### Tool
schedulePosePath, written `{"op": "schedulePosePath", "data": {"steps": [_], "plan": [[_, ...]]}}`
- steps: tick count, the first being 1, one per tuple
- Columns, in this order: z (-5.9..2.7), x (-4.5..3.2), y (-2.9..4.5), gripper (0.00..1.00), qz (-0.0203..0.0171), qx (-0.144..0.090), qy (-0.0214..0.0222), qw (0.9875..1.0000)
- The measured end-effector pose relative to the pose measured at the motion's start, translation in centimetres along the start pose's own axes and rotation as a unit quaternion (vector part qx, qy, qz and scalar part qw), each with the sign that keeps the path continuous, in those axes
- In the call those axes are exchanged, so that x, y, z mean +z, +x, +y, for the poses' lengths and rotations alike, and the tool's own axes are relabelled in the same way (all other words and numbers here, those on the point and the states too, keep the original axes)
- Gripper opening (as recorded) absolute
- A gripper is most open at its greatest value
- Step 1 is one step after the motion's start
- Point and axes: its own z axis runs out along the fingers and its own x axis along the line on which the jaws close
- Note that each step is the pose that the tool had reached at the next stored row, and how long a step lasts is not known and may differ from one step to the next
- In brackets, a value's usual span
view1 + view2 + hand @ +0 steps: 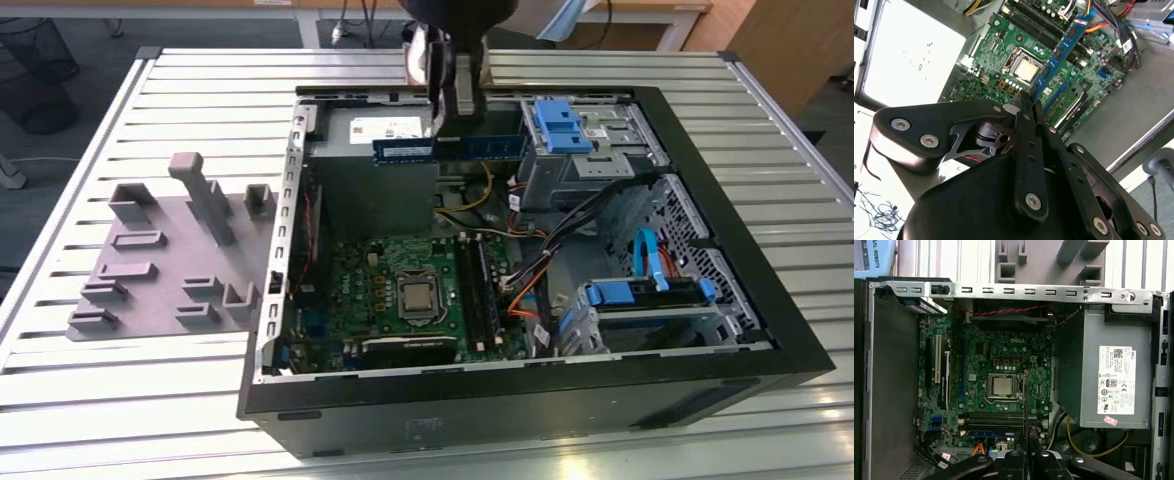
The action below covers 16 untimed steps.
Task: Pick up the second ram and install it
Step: 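Pick up the second ram and move it above second insertion slot, then insert the second ram into the second slot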
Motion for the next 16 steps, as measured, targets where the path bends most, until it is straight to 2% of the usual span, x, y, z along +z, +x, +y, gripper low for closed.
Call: {"op": "schedulePosePath", "data": {"steps": [9, 16], "plan": [[-1.69, 0.02, 0.02, 0.14, 0.0000, 0.000, 0.0000, 1.0000], [-1.80, 0.03, 0.02, 0.14, 0.0000, 0.000, 0.0000, 1.0000]]}}
